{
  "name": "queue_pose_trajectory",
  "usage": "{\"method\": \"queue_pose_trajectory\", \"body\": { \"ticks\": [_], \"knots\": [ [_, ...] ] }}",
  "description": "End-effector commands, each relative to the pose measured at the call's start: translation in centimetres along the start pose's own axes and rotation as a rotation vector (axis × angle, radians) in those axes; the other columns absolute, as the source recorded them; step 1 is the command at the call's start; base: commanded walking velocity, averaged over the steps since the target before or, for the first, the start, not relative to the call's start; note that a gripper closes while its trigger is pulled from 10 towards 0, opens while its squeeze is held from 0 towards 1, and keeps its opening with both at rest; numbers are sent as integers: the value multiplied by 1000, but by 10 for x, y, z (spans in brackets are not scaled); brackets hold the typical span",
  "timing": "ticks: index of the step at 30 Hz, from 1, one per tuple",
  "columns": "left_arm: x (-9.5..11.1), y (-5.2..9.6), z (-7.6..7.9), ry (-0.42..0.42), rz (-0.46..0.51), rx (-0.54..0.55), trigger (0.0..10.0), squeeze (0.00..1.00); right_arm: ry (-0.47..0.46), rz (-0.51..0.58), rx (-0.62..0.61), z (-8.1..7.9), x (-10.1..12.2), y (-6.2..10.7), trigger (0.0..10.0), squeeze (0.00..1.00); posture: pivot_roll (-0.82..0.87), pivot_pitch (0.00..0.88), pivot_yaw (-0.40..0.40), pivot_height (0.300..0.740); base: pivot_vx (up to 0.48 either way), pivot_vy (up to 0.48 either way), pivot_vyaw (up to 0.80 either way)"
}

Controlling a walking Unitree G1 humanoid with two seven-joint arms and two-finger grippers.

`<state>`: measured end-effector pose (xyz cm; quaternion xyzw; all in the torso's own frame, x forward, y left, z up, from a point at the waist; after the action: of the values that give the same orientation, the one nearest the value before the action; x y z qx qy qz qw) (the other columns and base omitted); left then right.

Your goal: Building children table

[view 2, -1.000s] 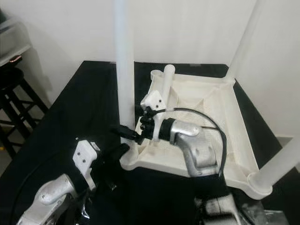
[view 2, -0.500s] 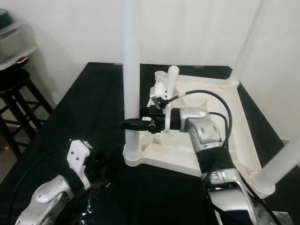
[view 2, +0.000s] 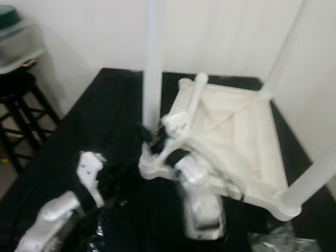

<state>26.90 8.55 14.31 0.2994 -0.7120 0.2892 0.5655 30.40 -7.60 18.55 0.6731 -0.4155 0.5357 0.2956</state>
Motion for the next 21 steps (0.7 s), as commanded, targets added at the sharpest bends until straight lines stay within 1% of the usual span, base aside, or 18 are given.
{"method": "queue_pose_trajectory", "body": {
  "ticks": [1,3,4,5,6,8,9,11,12,13,14,16,17,18,19,20,21],
  "knots": [
    [-1,0,0,-1,-7,-10,10000,0,-112,-235,-91,12,-58,10,0,0,-99,82,-17,740,0,0,0],
    [-2,-2,0,-5,-8,-16,10000,0,-31,-215,-73,28,-44,-2,0,0,-86,78,-29,740,0,0,0],
    [-2,-2,0,-5,-8,-16,10000,0,-31,-215,-73,28,-44,-2,0,0,-86,78,-29,740,0,0,0],
    [-2,-2,-2,-2,-10,-15,10000,0,-15,-231,-65,33,-43,-9,0,0,-79,81,-25,740,0,0,0],
    [-2,-2,-2,-5,-11,-11,10000,0,-19,-233,-68,36,-41,-11,10000,0,-76,81,-23,740,0,0,0],
    [-2,-2,-3,-9,-12,-7,10000,0,-37,-219,-46,36,-38,-13,10000,0,-77,80,-23,740,0,0,0],
    [-2,-2,-4,-10,-12,-4,10000,0,-40,-209,-14,32,-33,-14,10000,1000,-78,78,-19,740,0,0,0],
    [-2,-3,-4,-9,-12,-1,10000,0,-41,-201,16,26,-27,-14,10000,1000,-78,78,-19,740,0,0,0],
    [-2,-3,-4,-9,-12,-1,10000,0,-37,-201,7,24,-27,-12,10000,1000,-78,78,-19,740,0,0,0],
    [-2,-3,-4,-9,-12,-1,10000,0,-36,-201,-4,23,-27,-11,10000,1000,-78,79,-18,740,0,0,0],
    [-3,-4,-4,-1,-14,-7,10000,0,-40,-187,44,24,-20,-15,10000,1000,-79,78,-14,740,0,0,0],
    [-3,-4,-4,-1,-14,-7,10000,0,-40,-187,44,24,-20,-15,10000,1000,-79,78,-14,740,0,0,0],
    [-3,-5,-4,4,-15,-12,10000,0,-45,-180,99,25,-15,-18,10000,1000,-76,75,-15,740,0,0,0],
    [-3,-5,-4,4,-15,-12,10000,0,-45,-180,99,25,-15,-18,10000,1000,-76,75,-15,740,0,0,0],
    [-4,-5,-4,8,-16,-15,10000,0,-39,-180,188,25,-8,-20,10000,1000,-72,73,-24,740,0,0,0],
    [-4,-6,-4,10,-16,-17,10000,0,-33,-182,250,25,-4,-22,10000,1000,-72,73,-26,740,0,0,0],
    [-4,-7,-4,11,-16,-18,10000,0,-4,-189,316,25,0,-22,10000,1000,-65,73,-36,740,0,0,0]
  ]
}}
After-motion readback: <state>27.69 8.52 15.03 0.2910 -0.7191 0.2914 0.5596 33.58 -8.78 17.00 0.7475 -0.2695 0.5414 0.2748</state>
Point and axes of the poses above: a point about 5 cm out from each wrist's last joint towards the gripper, its own y axis pointing back from the gripper into the wrist, its own x axis along the axis of the wrist's last joint, z = x × y, the point moved 3 cm from there along -y, pointing out of the wrist towards the gripper, and after that the axes turned 12 degrees about -y, right-handed, at the moved point
